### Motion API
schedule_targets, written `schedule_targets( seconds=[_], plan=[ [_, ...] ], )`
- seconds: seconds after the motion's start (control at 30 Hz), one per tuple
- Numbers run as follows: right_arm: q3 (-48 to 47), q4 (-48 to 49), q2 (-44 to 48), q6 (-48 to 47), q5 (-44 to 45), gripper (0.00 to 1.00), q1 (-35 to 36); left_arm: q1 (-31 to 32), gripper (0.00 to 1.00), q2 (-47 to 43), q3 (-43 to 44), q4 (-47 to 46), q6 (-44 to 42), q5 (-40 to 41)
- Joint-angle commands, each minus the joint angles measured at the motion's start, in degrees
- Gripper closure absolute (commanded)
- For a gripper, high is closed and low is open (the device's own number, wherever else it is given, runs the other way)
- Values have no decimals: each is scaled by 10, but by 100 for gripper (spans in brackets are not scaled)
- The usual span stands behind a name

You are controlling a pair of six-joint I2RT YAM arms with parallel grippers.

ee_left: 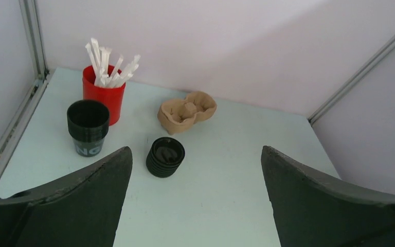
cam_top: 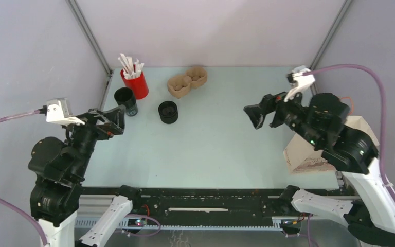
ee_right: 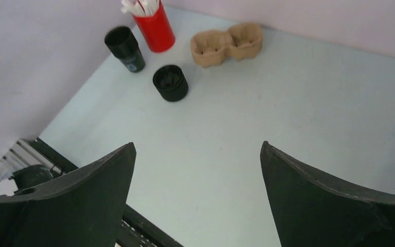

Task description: Pack the takeout coffee

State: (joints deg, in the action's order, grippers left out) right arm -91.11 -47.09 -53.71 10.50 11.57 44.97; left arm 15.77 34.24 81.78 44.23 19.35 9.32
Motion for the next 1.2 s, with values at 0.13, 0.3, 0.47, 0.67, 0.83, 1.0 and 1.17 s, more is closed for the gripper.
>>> schedule_targets(
  seconds=[0.13, 0.3, 0.47, 0.67, 0.83, 1.0, 1.17],
  plan=[
    [8, -38, -82, 39, 65, 1, 61, -51, 0, 17, -63, 2, 36, -94],
    [14, -61, -134, 61, 83, 1, 76, -64, 0, 34, -105, 10, 34, -98],
    [27, -83, -172, 83, 97, 1, 76, -69, 0, 115, -91, 72, -10, -10],
    [55, -78, -184, 102, 81, 0, 77, -93, 0, 265, -42, 67, -48, 63],
    [91, -51, -149, 91, 1, 0, 63, -135, 0, 445, 62, 56, -56, 67],
    [114, -41, -126, 74, -36, 0, 64, -180, 12, 631, 206, 75, -60, 32],
    [117, -48, -121, 66, -28, 0, 64, -209, 23, 695, 254, 56, -59, -78]
  ],
)
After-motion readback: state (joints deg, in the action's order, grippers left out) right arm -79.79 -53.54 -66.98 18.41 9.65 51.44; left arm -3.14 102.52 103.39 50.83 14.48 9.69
